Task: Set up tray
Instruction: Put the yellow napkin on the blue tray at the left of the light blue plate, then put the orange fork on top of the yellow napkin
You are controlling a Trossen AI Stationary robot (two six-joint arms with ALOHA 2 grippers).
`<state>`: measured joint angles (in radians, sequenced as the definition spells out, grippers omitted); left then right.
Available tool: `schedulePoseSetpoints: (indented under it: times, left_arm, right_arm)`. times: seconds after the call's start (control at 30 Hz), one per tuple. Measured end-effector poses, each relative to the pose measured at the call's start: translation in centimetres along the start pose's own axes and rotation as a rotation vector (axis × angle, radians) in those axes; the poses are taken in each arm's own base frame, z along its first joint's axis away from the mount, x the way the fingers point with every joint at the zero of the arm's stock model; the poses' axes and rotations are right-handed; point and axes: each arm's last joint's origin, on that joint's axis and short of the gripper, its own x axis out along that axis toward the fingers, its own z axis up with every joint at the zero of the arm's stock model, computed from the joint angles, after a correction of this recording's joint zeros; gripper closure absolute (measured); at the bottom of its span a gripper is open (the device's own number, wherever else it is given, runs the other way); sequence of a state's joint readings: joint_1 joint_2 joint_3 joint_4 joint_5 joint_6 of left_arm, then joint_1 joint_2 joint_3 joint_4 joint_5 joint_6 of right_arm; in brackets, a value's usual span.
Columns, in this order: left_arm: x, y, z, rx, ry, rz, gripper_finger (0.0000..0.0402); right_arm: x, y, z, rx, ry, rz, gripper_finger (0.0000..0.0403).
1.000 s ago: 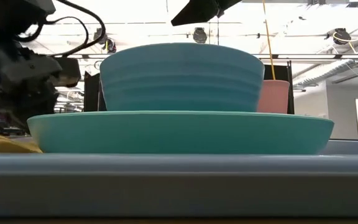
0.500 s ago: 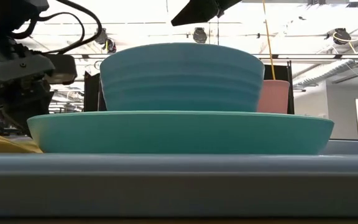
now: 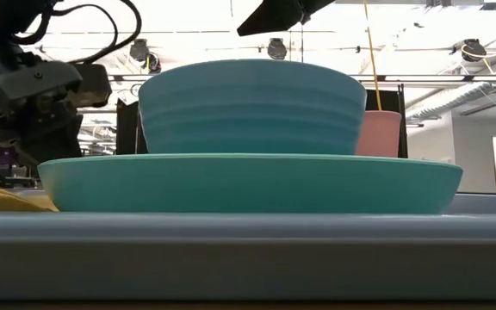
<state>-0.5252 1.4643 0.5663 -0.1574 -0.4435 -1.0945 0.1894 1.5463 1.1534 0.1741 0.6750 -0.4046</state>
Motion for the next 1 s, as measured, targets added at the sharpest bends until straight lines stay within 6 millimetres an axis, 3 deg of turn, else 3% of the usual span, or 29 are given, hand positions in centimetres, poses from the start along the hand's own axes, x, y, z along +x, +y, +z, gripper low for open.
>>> schedulePoseSetpoints:
  times: [0.2,0.33,0.63,1.0]
  left_arm:
    - [-0.2,0.0,0.1,-0.003,-0.008,-0.001,0.038]
    - [-1.2,0.2,0.9,-0.01,-0.143,0.032,0.0393]
    - [-6.1,0.3,3.7,0.078,-0.562,0.097,0.0388]
    - [-10.7,2.4,7.8,0.169,-0.746,0.141,0.0387]
  right_arm:
    - [0.0,0.0,0.0,0.0,0.0,0.0,0.0252]
    - [0.0,0.0,0.0,-0.002,0.003,-0.001,0.0252]
    - [-0.1,-0.3,-0.3,-0.012,0.073,-0.144,0.0252]
    - [-1.1,-1.7,-0.2,-0.058,0.204,-0.453,0.0252]
